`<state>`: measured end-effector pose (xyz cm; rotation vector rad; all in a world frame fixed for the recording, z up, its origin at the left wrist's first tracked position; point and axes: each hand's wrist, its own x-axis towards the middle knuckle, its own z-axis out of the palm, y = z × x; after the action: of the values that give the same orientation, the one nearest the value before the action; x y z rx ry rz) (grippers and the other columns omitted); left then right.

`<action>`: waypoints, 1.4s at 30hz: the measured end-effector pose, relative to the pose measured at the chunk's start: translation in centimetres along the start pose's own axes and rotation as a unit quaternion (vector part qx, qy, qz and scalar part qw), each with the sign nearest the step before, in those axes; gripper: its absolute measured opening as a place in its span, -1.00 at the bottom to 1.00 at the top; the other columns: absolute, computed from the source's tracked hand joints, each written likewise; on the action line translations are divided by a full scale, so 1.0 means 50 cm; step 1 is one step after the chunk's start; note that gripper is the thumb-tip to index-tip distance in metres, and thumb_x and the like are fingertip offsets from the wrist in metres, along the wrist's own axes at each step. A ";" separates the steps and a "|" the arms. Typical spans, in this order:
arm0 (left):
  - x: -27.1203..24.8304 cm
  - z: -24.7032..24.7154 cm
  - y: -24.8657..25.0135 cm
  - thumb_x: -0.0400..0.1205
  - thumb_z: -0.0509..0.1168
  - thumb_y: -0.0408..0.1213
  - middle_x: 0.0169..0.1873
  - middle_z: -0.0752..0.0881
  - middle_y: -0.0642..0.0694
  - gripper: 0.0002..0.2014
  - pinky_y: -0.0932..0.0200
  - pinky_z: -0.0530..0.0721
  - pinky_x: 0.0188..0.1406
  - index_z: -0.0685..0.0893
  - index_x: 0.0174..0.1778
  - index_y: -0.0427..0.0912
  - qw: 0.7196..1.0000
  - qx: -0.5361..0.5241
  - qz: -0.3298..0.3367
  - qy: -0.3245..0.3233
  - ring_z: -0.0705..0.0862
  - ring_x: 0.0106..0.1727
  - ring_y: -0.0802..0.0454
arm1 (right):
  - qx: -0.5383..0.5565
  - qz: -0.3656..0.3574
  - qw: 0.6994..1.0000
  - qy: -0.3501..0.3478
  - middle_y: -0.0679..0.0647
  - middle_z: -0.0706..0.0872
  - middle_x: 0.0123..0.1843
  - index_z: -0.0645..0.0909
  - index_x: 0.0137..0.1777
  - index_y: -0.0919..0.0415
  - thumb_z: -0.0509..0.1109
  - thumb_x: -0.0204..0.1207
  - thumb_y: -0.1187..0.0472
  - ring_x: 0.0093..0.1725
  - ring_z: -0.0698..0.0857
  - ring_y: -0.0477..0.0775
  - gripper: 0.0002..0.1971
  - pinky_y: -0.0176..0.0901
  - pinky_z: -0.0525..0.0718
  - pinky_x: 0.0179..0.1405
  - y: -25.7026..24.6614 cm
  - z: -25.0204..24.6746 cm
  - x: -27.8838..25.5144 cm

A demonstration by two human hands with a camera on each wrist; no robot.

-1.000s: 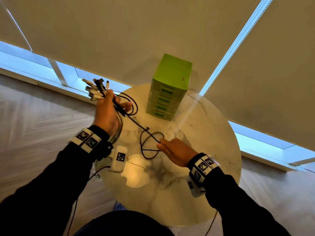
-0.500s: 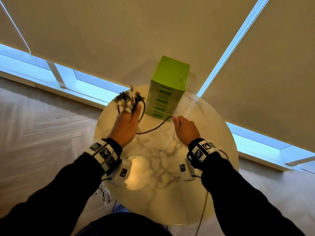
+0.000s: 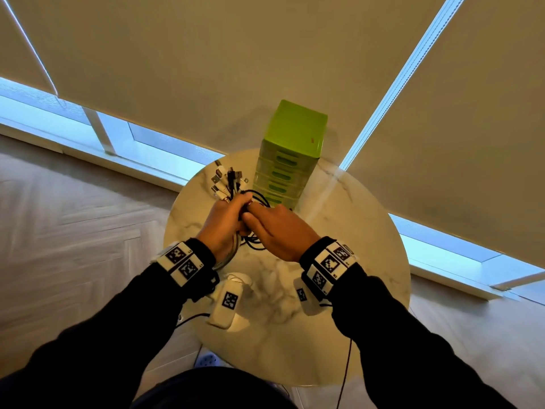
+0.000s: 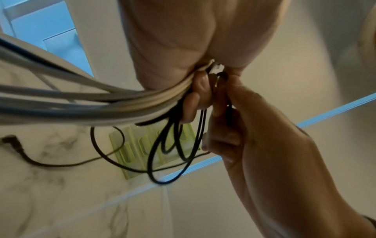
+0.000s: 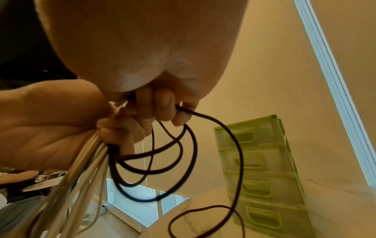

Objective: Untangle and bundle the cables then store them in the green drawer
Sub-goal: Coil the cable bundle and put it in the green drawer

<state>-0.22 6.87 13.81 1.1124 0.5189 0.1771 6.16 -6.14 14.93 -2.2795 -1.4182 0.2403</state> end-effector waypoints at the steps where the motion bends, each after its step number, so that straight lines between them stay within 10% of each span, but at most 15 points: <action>1: 0.005 -0.002 0.002 0.77 0.26 -0.20 -0.50 0.36 -0.06 -0.64 0.14 0.26 -0.51 0.48 -0.39 -0.09 1.000 -0.011 0.010 0.016 0.31 -0.52 0.05 | 0.010 0.017 1.000 -0.019 0.04 0.79 -0.04 0.48 0.27 0.07 -0.02 0.83 -0.06 -0.17 0.69 0.16 -0.69 0.12 0.61 -0.12 0.004 0.000 -0.006; 9: 0.049 -0.074 0.066 0.83 0.20 -0.21 -0.36 0.40 -0.02 -0.78 0.25 0.34 -0.58 0.43 -0.14 -0.14 0.982 -0.083 0.100 0.138 0.30 -0.57 0.16 | 0.144 0.170 0.970 -0.092 -0.05 0.57 -0.27 0.40 -0.13 -0.07 0.03 0.81 -0.11 -0.27 0.54 -0.02 -0.70 0.14 0.60 0.03 0.104 0.031 -0.125; 13: 0.056 -0.106 0.086 0.83 0.19 -0.19 -0.37 0.37 0.02 -0.83 0.27 0.38 -0.55 0.39 0.09 -0.22 0.971 -0.078 0.130 0.186 0.32 -0.59 0.21 | 0.056 0.224 0.962 -0.146 0.19 0.73 -0.04 0.52 0.09 0.08 0.01 0.81 -0.11 -0.04 0.67 0.25 -0.66 0.18 0.60 0.08 0.169 0.039 -0.166; 19: 0.033 -0.124 0.089 0.80 0.27 -0.22 -0.56 0.29 0.17 -0.75 0.25 0.30 -0.51 0.39 -0.17 -0.05 0.971 -0.068 0.168 0.159 0.25 -0.57 0.19 | -0.191 0.315 0.920 -0.131 0.14 0.65 0.17 0.53 0.36 -0.07 -0.08 0.81 -0.15 0.22 0.61 0.29 -0.59 0.14 0.45 0.18 0.224 0.021 -0.152; 29: -0.028 -0.195 0.101 0.74 0.36 -0.09 -0.59 0.34 0.14 -0.68 0.18 0.34 -0.47 0.42 -0.27 -0.03 0.959 0.022 0.206 0.194 0.27 -0.54 0.13 | 0.197 0.113 0.974 -0.008 -0.06 0.87 -0.05 0.53 0.20 0.10 0.18 0.79 0.02 0.01 0.80 -0.09 -0.80 -0.18 0.67 0.11 0.024 0.072 0.080; 38: -0.113 -0.357 0.175 0.54 0.53 0.08 -0.48 0.48 0.00 -0.72 0.22 0.52 -0.47 0.61 -0.24 0.02 0.917 0.025 0.217 0.333 0.42 -0.47 0.05 | 0.244 0.055 0.959 -0.135 -0.12 0.82 0.07 0.82 0.09 0.02 0.32 0.70 -0.08 -0.11 0.72 -0.23 -0.71 -0.21 0.69 0.03 -0.158 0.228 0.191; 42: -0.141 -0.430 0.188 0.31 0.58 0.23 -0.51 0.57 0.16 -0.59 0.20 0.55 -0.43 0.68 -0.16 0.05 0.899 0.027 0.217 0.381 0.46 -0.50 0.12 | 0.273 0.084 0.936 -0.206 -0.01 0.86 0.08 0.82 0.19 0.02 0.37 0.67 -0.11 0.02 0.81 -0.02 -0.69 0.14 0.75 0.20 -0.217 0.328 0.180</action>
<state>-15.60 25.65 17.06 1.1831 0.9651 1.0239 -4.56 10.40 6.05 -1.9378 -1.1385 1.0781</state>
